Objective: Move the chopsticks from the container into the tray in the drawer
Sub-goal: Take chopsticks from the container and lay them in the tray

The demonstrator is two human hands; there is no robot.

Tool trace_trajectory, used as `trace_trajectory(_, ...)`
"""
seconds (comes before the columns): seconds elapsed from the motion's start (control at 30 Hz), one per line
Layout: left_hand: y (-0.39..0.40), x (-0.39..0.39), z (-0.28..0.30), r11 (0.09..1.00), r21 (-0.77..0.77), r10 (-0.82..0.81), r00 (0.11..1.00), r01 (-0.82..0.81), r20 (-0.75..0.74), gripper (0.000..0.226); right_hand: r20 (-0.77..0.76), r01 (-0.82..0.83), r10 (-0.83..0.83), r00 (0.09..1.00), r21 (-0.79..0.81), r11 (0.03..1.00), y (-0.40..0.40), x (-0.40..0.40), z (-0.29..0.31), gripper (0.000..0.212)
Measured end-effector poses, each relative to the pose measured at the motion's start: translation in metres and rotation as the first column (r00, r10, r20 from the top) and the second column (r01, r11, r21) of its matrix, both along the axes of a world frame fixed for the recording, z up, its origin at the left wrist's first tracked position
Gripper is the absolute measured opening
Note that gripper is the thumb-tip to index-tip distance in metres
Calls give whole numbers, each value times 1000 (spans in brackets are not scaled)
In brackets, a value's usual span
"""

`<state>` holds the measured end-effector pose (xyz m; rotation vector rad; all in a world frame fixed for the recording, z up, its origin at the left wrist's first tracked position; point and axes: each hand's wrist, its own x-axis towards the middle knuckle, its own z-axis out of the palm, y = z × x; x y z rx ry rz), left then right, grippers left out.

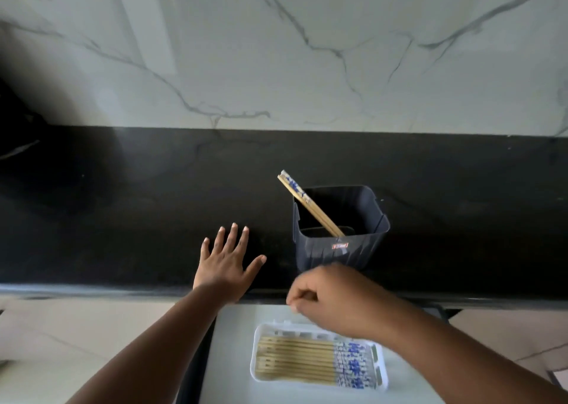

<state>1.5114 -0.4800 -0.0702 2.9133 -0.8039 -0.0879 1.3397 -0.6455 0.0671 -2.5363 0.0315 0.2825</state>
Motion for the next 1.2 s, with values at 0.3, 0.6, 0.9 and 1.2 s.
trace_trajectory(0.3,-1,1,1,999,33,-36,999,36,13,84,227,389,-377,898,-11,921,-55,69,45,12)
trace_trajectory(0.6,0,3,-3,999,12,-39,999,39,16,83,120,441,-425,897,-227,868,-54,94,25,19)
trace_trajectory(0.9,1,3,-4,999,-17,-34,999,34,14,83,142,410,-388,911,-420,809,-43,103,16,13)
trace_trajectory(1.2,1,1,-1,999,-31,-36,999,37,13,82,128,361,-343,931,-484,798,-39,103,23,12)
